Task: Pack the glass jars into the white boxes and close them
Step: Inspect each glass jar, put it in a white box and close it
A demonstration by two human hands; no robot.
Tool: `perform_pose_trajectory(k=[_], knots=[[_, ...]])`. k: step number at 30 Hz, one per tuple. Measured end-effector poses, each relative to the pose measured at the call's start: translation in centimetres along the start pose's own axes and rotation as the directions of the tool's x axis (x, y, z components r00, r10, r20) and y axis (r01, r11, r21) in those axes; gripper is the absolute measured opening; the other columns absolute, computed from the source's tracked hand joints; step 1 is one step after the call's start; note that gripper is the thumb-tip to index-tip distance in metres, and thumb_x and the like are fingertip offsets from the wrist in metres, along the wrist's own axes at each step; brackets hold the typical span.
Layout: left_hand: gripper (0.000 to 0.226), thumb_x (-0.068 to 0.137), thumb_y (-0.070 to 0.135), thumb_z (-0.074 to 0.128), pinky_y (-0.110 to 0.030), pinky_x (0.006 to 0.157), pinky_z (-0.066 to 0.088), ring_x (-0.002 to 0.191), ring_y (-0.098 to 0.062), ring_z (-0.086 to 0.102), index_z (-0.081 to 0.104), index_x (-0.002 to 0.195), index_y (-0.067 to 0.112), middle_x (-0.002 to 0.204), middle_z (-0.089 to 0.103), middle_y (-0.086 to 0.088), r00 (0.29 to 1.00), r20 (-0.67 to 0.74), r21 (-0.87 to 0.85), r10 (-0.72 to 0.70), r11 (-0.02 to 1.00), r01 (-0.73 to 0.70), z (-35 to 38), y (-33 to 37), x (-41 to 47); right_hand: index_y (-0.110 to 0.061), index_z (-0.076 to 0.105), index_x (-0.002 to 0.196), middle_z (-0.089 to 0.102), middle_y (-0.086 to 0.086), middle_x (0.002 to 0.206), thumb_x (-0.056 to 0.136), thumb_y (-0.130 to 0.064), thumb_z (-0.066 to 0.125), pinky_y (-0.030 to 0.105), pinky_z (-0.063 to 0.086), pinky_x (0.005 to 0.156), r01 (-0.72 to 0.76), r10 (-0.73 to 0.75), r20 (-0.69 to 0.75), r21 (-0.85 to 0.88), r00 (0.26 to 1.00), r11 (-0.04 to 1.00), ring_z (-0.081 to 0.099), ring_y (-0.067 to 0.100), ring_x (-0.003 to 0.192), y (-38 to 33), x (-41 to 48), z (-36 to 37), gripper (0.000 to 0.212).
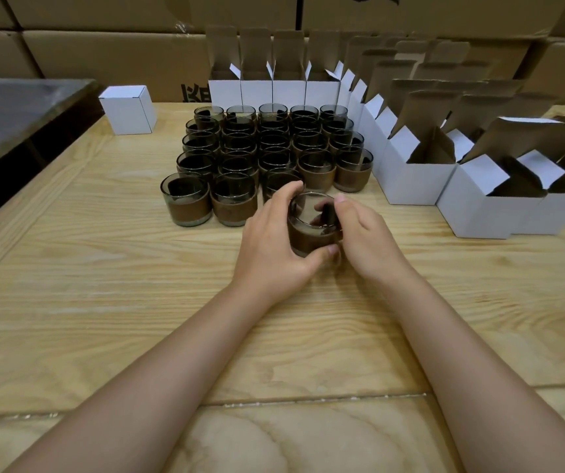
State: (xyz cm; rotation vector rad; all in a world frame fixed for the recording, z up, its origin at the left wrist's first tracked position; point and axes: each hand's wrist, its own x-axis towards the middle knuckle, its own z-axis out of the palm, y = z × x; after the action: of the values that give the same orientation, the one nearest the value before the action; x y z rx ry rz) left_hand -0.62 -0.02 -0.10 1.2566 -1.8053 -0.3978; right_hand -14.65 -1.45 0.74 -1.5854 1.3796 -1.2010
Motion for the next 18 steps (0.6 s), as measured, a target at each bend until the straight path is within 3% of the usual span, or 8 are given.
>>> perform_pose_trajectory(k=[3,8,11,14,16,18], knots=[[0.079,0.068,0.039,0.082,-0.042,0.100,0.040,0.114,-0.017,0.052,0.043,0.134,0.021,0.123,0.055,0.003,0.999,0.043,0.077,0.001,0.997,-0.004,0.1,0.0,-0.1,-0.030,0.066,0.089,0.068,-0.010,0.088,0.103,-0.031,0.032,0.015,0.047,0.073,-0.019,0.018,-0.006,-0.102,1.000,0.995,0.061,0.000,0.085,0.2,0.0,-0.1,0.037],[0.077,0.065,0.040,0.082,-0.042,0.096,0.044,0.109,-0.018,0.054,0.042,0.129,0.021,0.117,0.055,0.004,0.997,0.064,0.119,-0.041,0.992,0.034,0.3,-0.1,-0.1,-0.010,0.067,0.097,0.069,0.005,0.093,0.102,-0.027,0.032,0.035,0.048,0.084,-0.026,0.036,0.040,-0.223,0.999,0.974,0.062,0.017,0.091,0.3,-0.1,0.0,0.039],[0.076,0.066,0.043,0.081,-0.039,0.097,0.042,0.110,-0.017,0.054,0.041,0.128,0.024,0.117,0.056,0.005,0.997,0.059,0.147,-0.058,0.988,0.049,0.4,-0.2,-0.1,-0.003,0.066,0.095,0.069,0.011,0.091,0.103,-0.029,0.034,0.038,0.047,0.082,0.017,-0.013,0.017,-0.297,1.000,0.955,0.061,0.024,0.089,-0.1,-0.2,-0.2,0.042],[0.078,0.067,0.046,0.079,-0.037,0.100,0.040,0.114,-0.017,0.050,0.039,0.131,0.025,0.121,0.055,0.005,0.994,0.047,0.181,-0.097,0.980,0.087,0.5,-0.5,0.2,-0.005,0.067,0.095,0.069,0.007,0.093,0.101,-0.027,0.043,0.031,0.043,0.075,0.111,-0.225,-0.231,-0.420,0.947,0.901,0.060,0.022,0.087,-1.4,0.0,-1.8,0.033],[0.080,0.068,0.046,0.078,-0.033,0.102,0.038,0.118,-0.018,0.045,0.038,0.134,0.023,0.126,0.051,0.005,0.995,0.017,0.239,-0.100,0.966,0.093,0.6,-0.7,0.3,-0.007,0.067,0.105,0.065,0.008,0.103,0.097,-0.020,0.047,0.022,0.036,0.079,0.106,-0.341,-0.460,-0.464,0.820,0.880,0.057,0.023,0.098,-2.2,0.7,-4.2,0.025],[0.081,0.069,0.046,0.076,-0.030,0.103,0.034,0.121,-0.018,0.040,0.039,0.136,0.019,0.130,0.047,0.003,0.997,-0.023,0.293,-0.079,0.953,0.082,0.7,-0.8,0.2,-0.009,0.061,0.117,0.059,0.012,0.118,0.094,-0.021,0.045,0.025,0.034,0.090,-0.010,-0.334,-0.621,-0.483,0.709,0.876,0.050,0.026,0.111,-2.4,1.6,-7.3,0.031]])
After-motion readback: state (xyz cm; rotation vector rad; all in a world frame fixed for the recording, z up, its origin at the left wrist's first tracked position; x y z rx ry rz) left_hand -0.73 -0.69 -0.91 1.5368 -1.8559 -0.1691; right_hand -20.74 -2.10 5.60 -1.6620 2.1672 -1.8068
